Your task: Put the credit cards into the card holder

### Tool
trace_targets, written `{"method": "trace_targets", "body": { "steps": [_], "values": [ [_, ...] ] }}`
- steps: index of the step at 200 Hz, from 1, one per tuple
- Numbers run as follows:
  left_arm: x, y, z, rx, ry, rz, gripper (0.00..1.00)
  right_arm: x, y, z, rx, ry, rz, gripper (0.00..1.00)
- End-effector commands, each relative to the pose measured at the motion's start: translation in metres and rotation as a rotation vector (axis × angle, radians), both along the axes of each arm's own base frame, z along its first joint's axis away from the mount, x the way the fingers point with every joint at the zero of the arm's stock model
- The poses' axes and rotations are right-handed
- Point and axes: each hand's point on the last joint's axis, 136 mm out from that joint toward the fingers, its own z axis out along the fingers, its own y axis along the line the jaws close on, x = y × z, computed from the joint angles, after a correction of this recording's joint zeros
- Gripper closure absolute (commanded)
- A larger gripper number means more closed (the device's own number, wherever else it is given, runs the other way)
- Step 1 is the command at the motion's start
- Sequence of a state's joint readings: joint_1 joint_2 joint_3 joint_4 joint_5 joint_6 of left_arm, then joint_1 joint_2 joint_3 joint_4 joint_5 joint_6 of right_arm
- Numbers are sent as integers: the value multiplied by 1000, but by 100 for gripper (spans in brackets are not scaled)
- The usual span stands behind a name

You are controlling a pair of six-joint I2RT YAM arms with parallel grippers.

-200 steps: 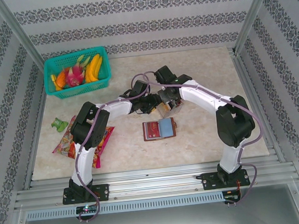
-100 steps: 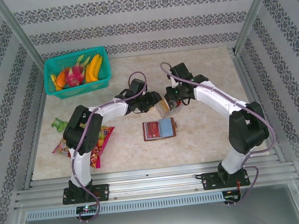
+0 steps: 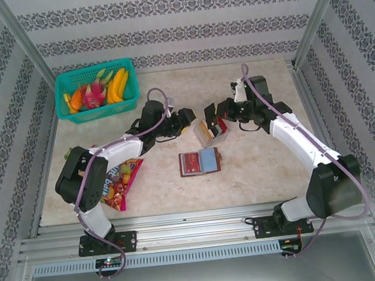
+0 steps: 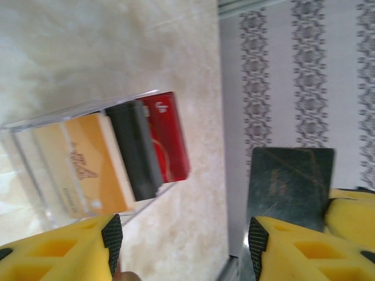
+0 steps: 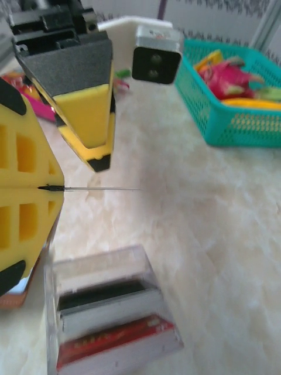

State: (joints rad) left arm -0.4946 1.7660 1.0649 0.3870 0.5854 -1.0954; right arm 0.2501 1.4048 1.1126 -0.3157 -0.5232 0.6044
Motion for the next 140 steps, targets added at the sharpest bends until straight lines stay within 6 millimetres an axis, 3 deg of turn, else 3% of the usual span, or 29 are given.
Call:
{"method": "trace_targets", "body": {
  "steps": [1, 38, 85, 140],
  "values": [
    [-5, -13, 53, -161, -120, -103, 40, -6, 15, 24, 177, -1, 50, 100],
    [-5, -16, 59, -173, -124, -128, 45, -4, 20, 29, 254, 4, 68, 100],
    [-8, -16, 51, -178, -107, -128, 63, 0, 19, 15, 263, 43, 64, 100],
    [-11, -18, 53, -229, -104, -149, 70, 3, 19, 1, 275, 76, 58, 100]
  ]
}}
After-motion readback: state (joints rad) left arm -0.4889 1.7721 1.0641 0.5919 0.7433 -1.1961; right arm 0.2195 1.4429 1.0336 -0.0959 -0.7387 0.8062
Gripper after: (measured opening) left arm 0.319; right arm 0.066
